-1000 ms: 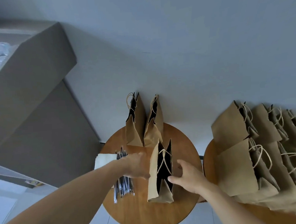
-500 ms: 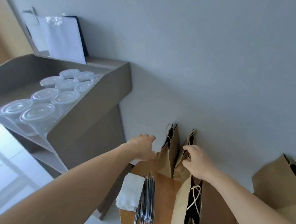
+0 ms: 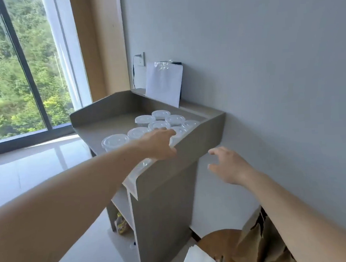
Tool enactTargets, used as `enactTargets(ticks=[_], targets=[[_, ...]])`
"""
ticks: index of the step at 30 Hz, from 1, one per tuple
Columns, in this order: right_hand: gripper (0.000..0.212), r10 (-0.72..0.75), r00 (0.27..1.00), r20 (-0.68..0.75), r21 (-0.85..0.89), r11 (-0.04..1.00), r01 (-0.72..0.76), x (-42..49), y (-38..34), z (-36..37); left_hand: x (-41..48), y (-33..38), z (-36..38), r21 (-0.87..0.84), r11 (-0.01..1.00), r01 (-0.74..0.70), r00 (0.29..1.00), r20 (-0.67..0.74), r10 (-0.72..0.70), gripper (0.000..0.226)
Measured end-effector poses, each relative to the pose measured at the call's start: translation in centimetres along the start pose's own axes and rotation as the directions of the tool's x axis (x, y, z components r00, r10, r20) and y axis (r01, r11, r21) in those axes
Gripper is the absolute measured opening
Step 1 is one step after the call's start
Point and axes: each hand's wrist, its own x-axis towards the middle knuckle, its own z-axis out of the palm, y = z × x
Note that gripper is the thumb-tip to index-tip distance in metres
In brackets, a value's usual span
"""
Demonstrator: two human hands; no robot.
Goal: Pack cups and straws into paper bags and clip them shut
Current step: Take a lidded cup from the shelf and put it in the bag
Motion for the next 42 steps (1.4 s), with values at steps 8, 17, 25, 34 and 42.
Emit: enactTargets(ticks=[8,17,25,34,42], targets=[[0.058,-0.086,0.996,0.007,-0.025,0.996,0.086,13.2,-10.6,0.1,4.8,-14.6,-3.4,-0.008,0.996,0.084,0.996,-0.042,-0.084,0.064],[0.059,-0.078,0.995,0.065,-0.110,0.990,0.085,30.4,-18.0,4.2,13.0,-27.2,-2.8,0.009,0.995,0.097,0.995,0.011,-0.097,0.061],[0.109,-0.009,0.946,0.323,-0.182,0.981,0.071,37.8,-18.3,6.5,17.0,-31.8,-0.3,0.000,0.998,0.060,0.995,0.075,-0.060,0.065],[0.107,0.006,0.923,0.385,-0.265,0.958,0.105,40.4,-18.5,7.3,19.4,-33.0,1.1,-0.011,1.000,0.006,0.997,0.078,-0.005,0.066],[0.099,-0.077,0.996,0.042,-0.117,0.990,0.082,37.9,-18.2,1.6,19.9,-31.8,-2.0,-0.015,1.000,-0.013,1.000,0.016,0.013,0.066]])
